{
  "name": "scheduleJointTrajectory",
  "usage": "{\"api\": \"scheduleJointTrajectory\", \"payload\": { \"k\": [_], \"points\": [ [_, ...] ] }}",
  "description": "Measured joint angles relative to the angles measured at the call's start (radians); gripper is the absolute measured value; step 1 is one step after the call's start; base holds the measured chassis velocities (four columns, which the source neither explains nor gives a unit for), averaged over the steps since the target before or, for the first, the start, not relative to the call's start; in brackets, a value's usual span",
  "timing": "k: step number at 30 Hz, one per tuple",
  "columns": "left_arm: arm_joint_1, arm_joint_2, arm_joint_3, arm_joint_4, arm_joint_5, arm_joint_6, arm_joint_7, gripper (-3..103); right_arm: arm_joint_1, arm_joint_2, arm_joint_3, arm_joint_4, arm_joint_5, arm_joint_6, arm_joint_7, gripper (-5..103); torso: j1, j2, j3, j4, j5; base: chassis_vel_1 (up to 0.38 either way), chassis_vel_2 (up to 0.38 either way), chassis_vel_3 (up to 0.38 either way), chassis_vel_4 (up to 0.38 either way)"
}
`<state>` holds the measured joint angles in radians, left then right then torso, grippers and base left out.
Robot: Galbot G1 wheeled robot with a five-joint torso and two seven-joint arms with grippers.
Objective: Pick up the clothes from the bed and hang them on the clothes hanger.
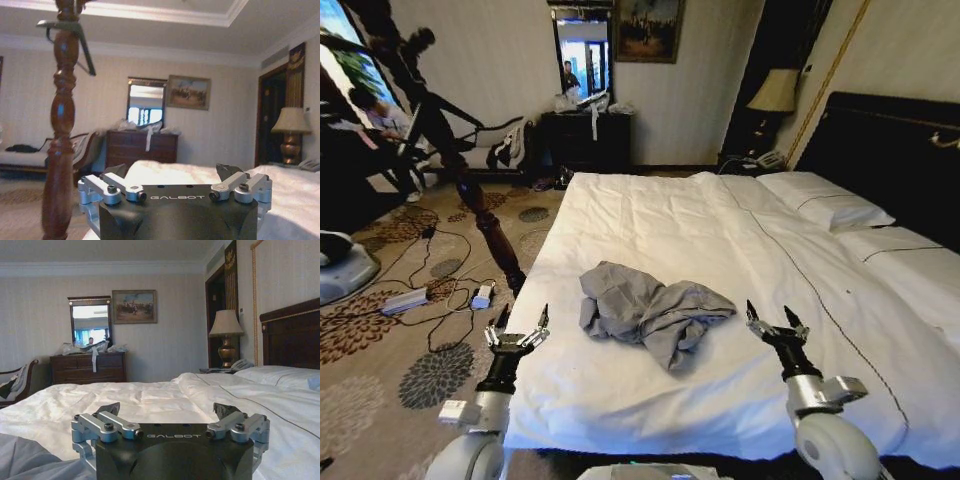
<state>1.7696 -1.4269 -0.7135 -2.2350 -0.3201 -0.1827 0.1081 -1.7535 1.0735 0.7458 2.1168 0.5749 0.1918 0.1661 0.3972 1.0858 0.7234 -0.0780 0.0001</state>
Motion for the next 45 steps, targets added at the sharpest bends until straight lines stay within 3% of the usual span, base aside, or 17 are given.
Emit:
{"api": "scheduleJointTrajectory", "payload": {
  "k": [6,9,13,15,18,22,32,39,45],
  "points": [
    [-0.010,-0.015,0.002,0.030,0.007,-0.002,-0.011,100,0.015,-0.004,-0.007,-0.027,-0.025,0.006,-0.009,100,0.000,0.000,0.000,-0.0002,-0.0003,0.000,0.000,0.000,0.000],
    [-0.013,-0.021,0.004,0.034,0.009,-0.002,-0.011,100,0.052,-0.015,-0.023,-0.087,-0.076,0.023,-0.027,100,0.000,0.000,0.000,-0.0001,0.0000,0.000,0.000,0.000,0.000],
    [-0.007,-0.027,0.001,0.030,0.009,-0.002,-0.012,100,0.152,-0.048,-0.070,-0.251,-0.219,0.069,-0.078,100,0.000,0.000,0.000,0.0003,0.0000,0.000,0.000,0.000,0.000],
    [-0.005,-0.026,-0.001,0.024,0.008,-0.002,-0.012,100,0.172,-0.054,-0.081,-0.280,-0.230,0.075,-0.085,100,0.000,0.000,0.000,0.0000,-0.0001,0.000,0.000,0.000,0.000],
    [-0.007,-0.022,-0.006,-0.016,-0.025,0.000,-0.011,100,0.210,-0.064,-0.116,-0.287,-0.162,0.077,-0.103,100,0.000,0.000,0.000,0.0003,-0.0001,0.000,0.000,0.000,0.000],
    [-0.009,-0.025,-0.004,-0.030,-0.035,0.000,-0.009,100,0.221,-0.076,-0.118,-0.302,-0.162,0.077,-0.110,100,0.000,0.000,0.000,-0.0002,-0.0002,0.000,0.000,0.000,0.000],
    [0.002,-0.038,-0.004,-0.021,-0.002,-0.009,-0.007,100,0.345,-0.113,-0.203,-0.578,-0.143,0.056,-0.155,100,0.000,0.000,0.000,0.0000,0.0001,0.000,0.000,0.000,0.000],
    [0.003,-0.053,-0.005,0.000,0.010,-0.017,-0.010,100,0.399,-0.111,-0.234,-0.630,-0.128,0.049,-0.150,100,0.000,0.000,0.000,0.0002,0.0000,0.000,0.000,0.000,0.000],
    [0.001,-0.064,-0.004,0.012,0.023,-0.024,-0.012,100,0.429,-0.110,-0.261,-0.636,-0.036,0.054,-0.165,100,0.000,0.000,0.000,0.0000,-0.0001,0.000,0.000,0.000,0.000]
  ]
}}
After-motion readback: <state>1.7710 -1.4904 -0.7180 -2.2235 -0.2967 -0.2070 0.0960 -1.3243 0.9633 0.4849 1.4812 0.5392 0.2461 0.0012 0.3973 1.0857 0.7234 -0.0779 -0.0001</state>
